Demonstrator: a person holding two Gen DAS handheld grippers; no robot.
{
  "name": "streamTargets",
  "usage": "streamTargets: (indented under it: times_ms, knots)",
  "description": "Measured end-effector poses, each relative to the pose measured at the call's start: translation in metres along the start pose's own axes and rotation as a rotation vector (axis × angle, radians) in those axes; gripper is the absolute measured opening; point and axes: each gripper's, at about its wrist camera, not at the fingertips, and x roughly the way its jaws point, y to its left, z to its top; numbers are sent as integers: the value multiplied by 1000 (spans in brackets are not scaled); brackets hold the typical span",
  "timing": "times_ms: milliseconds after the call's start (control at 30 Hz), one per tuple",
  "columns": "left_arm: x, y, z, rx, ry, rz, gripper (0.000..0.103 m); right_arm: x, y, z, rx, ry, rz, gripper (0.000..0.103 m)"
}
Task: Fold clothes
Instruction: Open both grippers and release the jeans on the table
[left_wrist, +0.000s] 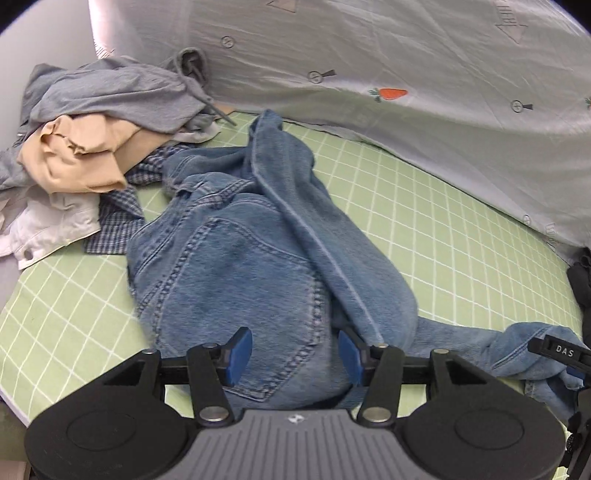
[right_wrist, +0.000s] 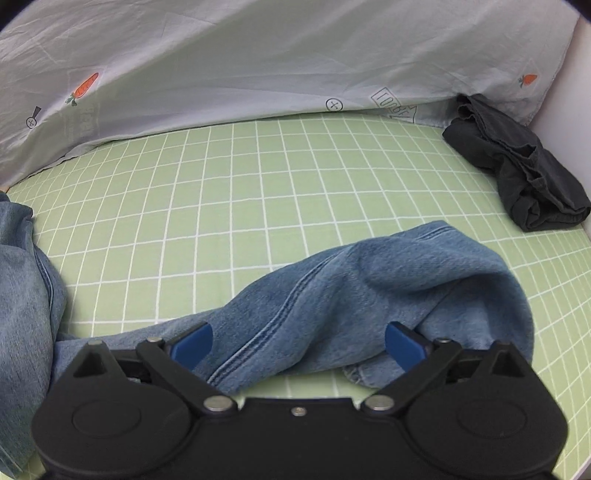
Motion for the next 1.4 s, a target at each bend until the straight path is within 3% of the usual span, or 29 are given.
streamTargets:
  times_ms: [200, 333, 500, 667, 900, 1033, 1100, 1167, 1400]
  knots:
    - [46, 38, 4, -60, 83, 93, 59, 41, -4, -8, 142, 110, -10, 102]
    - [75, 33, 14, -79, 121, 68, 59, 64, -7, -3, 178, 126, -29, 102]
    - [96, 12, 26, 7, 129, 118, 59, 92, -8, 19, 177, 138, -49, 102]
    - [109, -5, 46, 64, 121, 121, 59, 118, -4, 50, 137, 97, -75, 101]
    - [134, -47, 78, 114, 94, 66, 59, 169, -4, 129, 72, 35, -65, 101]
    - [142, -67, 88, 146, 55, 52, 59, 189, -1, 170, 16, 38, -91, 94]
    - [141, -69, 91, 136, 58, 55, 59, 182, 5, 174, 8, 39, -110, 91]
    - [135, -62, 90, 116, 66, 42, 61, 169, 9, 168, 26, 24, -76, 92]
    - [100, -18, 69, 20, 84, 41, 61, 119, 50, 114, -7, 47, -16, 92]
